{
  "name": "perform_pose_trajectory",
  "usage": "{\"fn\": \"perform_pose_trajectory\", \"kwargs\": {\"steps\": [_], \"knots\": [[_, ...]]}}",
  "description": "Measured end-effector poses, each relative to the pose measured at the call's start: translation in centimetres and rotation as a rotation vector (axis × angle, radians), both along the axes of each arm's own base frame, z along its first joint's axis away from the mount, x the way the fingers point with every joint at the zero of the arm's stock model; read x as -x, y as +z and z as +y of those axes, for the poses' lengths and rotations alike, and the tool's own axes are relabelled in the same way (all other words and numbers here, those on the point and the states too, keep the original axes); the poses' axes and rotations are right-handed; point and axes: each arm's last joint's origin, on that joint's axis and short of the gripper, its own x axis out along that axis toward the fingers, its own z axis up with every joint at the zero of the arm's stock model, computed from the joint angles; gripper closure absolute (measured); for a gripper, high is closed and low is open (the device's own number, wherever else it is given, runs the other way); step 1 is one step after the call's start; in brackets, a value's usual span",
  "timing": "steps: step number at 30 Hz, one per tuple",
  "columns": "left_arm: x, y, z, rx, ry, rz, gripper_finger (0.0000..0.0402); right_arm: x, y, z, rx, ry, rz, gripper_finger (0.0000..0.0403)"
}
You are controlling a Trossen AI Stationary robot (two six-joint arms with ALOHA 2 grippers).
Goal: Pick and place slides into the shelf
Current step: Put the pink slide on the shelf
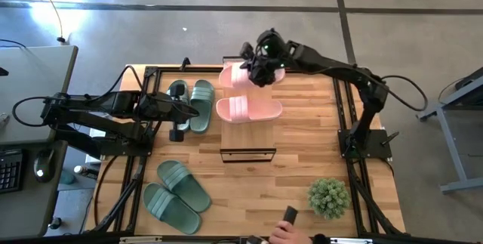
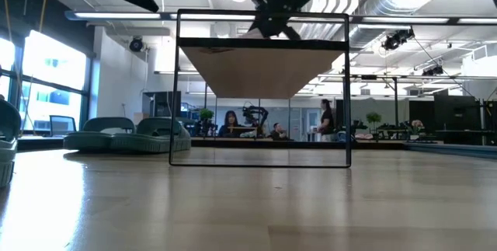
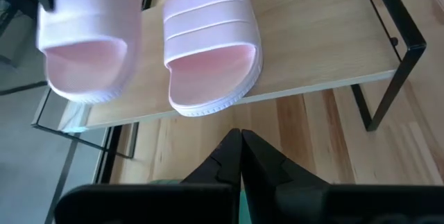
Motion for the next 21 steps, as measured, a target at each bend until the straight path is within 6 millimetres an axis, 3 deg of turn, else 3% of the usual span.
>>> {"fn": "perform_pose_trajectory", "kwargs": {"steps": [10, 21], "knots": [[0.0, 0.0, 0.0, 0.002, 0.005, -0.001, 0.0401, -0.6, -0.5, 0.4, -0.057, 0.018, -0.012, 0.0403], [0.0, 0.0, 0.0, 0.003, 0.004, 0.0, 0.0401, -1.4, -2.7, -0.2, -0.111, -0.021, 0.047, 0.0403]]}}
